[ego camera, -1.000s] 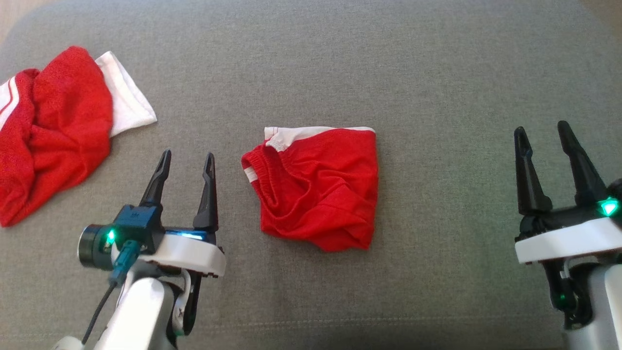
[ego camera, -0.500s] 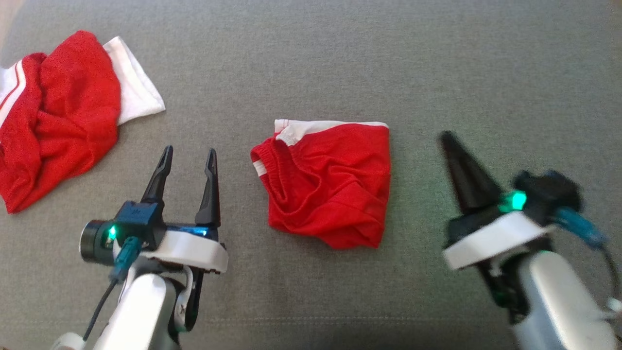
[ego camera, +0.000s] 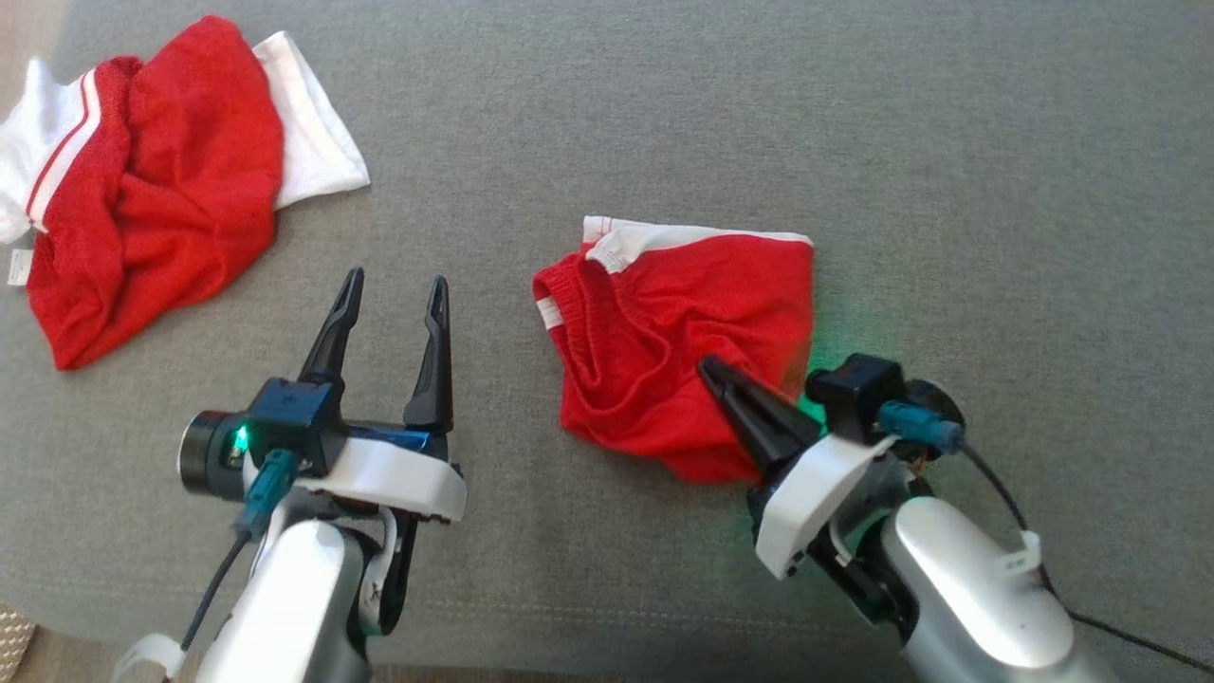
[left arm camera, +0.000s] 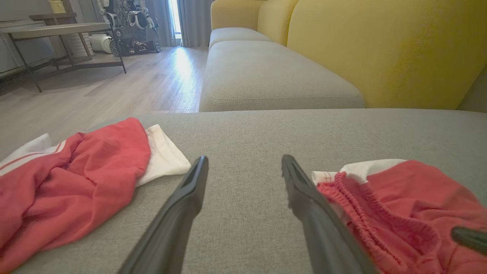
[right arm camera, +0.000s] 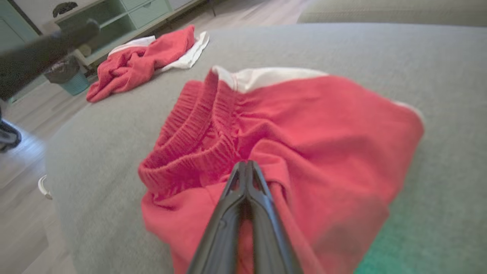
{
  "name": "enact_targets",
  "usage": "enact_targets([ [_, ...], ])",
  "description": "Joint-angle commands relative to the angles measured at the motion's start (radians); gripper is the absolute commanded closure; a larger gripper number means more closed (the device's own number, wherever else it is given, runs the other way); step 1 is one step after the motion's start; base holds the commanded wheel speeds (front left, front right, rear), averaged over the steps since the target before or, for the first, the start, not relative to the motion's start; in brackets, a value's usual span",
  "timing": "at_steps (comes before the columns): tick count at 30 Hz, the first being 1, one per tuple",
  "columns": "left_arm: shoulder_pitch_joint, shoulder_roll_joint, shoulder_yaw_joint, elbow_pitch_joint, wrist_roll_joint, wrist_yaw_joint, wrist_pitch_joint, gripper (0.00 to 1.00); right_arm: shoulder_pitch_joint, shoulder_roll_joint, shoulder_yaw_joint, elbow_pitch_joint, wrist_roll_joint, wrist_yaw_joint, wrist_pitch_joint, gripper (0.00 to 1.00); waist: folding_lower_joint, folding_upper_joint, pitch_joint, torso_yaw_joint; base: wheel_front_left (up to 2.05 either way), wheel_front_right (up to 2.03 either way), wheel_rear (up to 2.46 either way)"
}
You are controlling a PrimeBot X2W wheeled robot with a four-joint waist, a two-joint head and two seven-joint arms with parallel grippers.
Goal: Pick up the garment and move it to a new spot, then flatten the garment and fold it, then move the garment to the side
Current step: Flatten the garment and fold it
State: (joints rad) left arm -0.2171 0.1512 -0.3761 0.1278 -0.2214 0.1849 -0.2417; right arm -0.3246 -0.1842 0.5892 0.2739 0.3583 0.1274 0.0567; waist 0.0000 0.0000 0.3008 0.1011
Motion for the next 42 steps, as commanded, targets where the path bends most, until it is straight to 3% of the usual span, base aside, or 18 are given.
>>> enact_targets([
  [1,-0.043,0.008,0.030,-0.027,-0.005,0.000,-0.014,0.00,-0.032,0.003,0.027,-0.015,0.011,0.003,0.004,1.00,0.0000,0.0000,0.002,0.005,0.00,0.00,0.00],
  [15,-0.055,-0.008,0.022,-0.012,-0.009,-0.008,-0.019,0.00,-0.142,0.049,0.169,0.169,0.101,0.003,0.064,1.00,0.0000,0.0000,0.009,0.042,0.00,0.00,0.00],
  [29,-0.052,-0.014,0.029,-0.013,-0.005,-0.009,-0.020,0.00,-0.210,0.065,0.230,0.161,0.133,0.003,-0.001,1.00,0.0000,0.0000,0.010,0.043,0.00,0.00,0.00],
  [35,-0.046,-0.013,0.036,-0.011,-0.002,-0.010,-0.020,0.00,-0.196,0.057,0.196,0.134,0.154,0.003,-0.049,1.00,0.0000,0.0000,-0.004,0.027,0.00,0.00,0.00],
  [42,-0.029,0.003,0.044,-0.009,0.000,-0.005,-0.020,0.00,-0.115,0.004,0.087,0.014,0.176,0.003,-0.077,1.00,0.0000,0.0000,-0.033,-0.011,0.00,0.00,0.00],
])
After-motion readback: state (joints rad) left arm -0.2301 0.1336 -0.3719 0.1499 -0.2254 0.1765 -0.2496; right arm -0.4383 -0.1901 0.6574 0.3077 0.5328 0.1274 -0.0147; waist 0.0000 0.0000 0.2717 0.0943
